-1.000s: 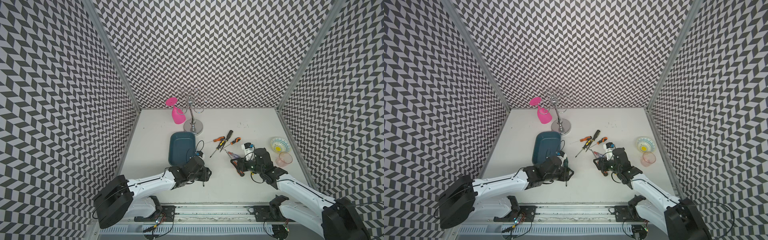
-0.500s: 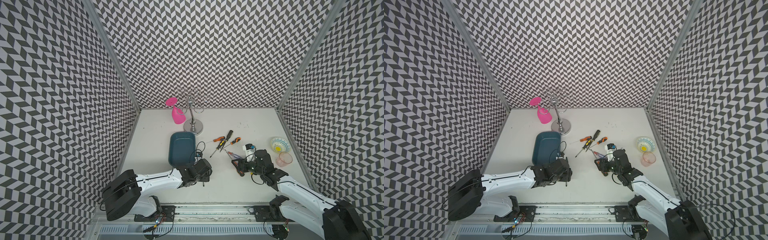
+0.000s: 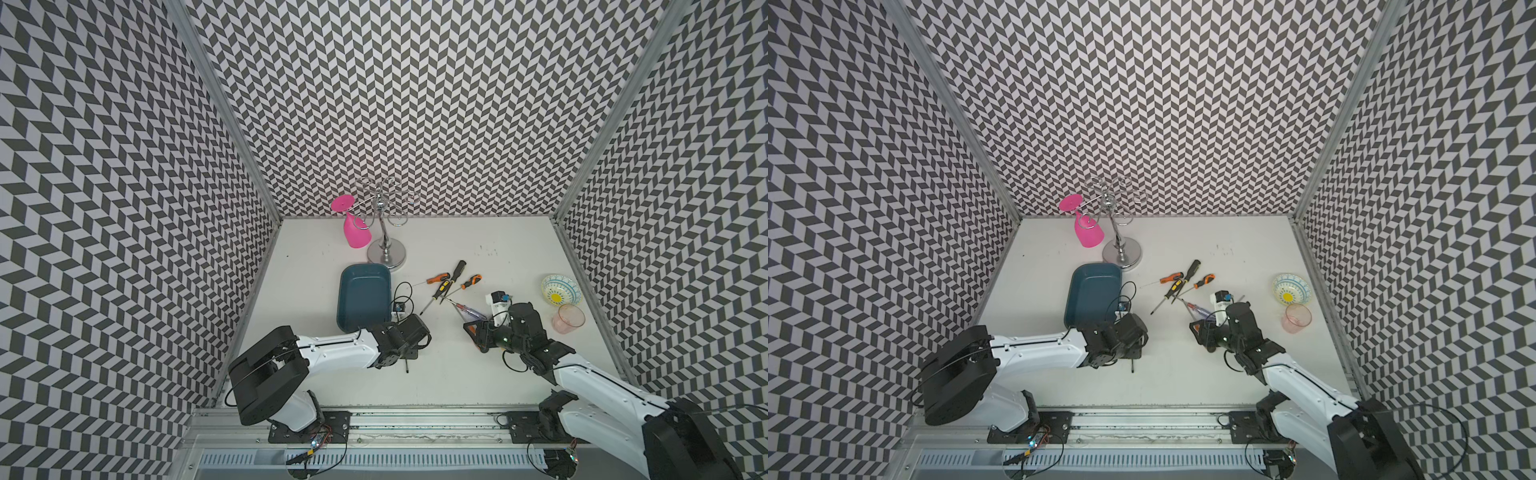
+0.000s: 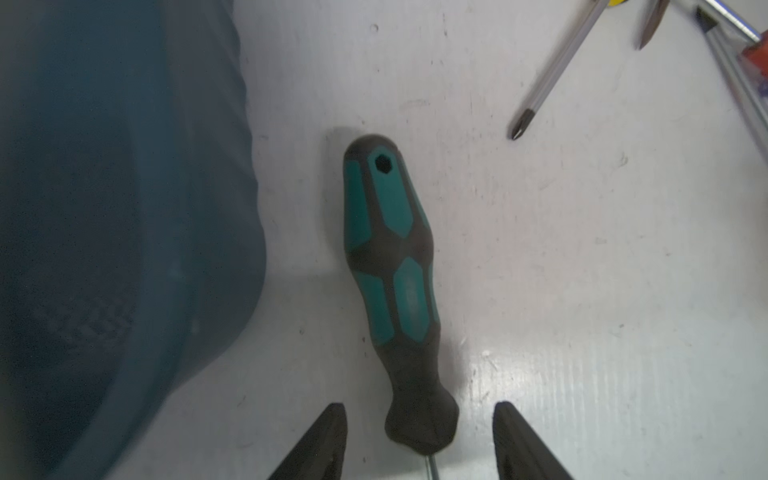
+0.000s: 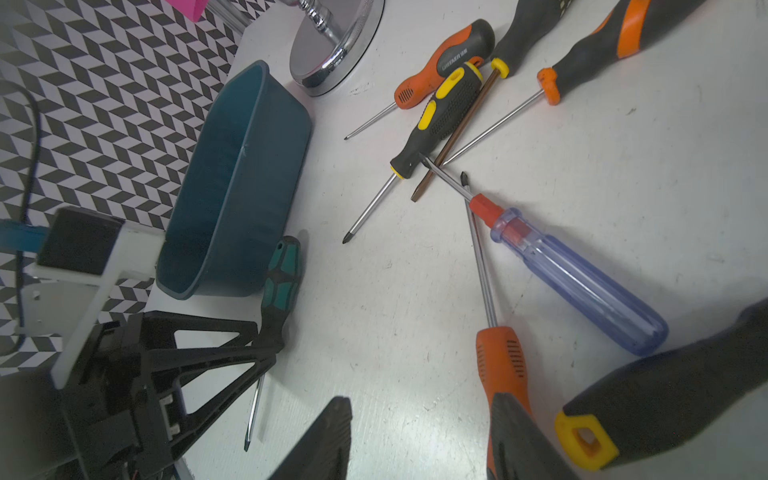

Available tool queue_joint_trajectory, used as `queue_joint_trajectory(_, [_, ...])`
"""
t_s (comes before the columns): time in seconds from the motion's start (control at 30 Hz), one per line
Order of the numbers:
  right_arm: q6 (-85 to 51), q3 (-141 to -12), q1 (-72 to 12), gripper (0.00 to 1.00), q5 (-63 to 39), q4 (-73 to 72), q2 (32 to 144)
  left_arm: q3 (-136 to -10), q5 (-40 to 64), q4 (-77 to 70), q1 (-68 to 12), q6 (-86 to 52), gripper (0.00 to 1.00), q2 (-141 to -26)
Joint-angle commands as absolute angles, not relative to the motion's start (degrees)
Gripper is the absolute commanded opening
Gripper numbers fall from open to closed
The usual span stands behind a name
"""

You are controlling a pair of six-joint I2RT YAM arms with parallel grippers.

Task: Put the screwdriver on the desktop into the storage box
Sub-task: Pick up the screwdriver from the center of the board.

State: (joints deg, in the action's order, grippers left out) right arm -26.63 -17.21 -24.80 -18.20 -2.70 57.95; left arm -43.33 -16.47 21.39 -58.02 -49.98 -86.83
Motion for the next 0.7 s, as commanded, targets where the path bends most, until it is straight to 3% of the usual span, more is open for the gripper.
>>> queue_joint_trajectory(0.0, [-27.4,-16.7,-25.3,0.57,-18.1,-6.2,58.7,-45.7,-16.4,20.5,-57.8,-48.0,0.56,-88.7])
queue_joint_trajectory(0.47, [-27.7,-16.3,-25.3,0.57,-17.6,-7.1,60.1,-47.7,-13.6,18.4,-57.9,-44.3,0.26,-92.4])
queue_joint_trajectory(0.57, [-27.8,-16.3,-25.2,0.57,-17.5,-7.3,60.6,-48.0,-13.7,18.4,-57.9,-43.8,0.23,-92.5])
queue_joint_trajectory(0.67, [-27.9,-16.3,-25.3,0.57,-17.3,-7.3,60.4,-48.7,-14.1,19.1,-57.9,-43.4,0.32,-93.0])
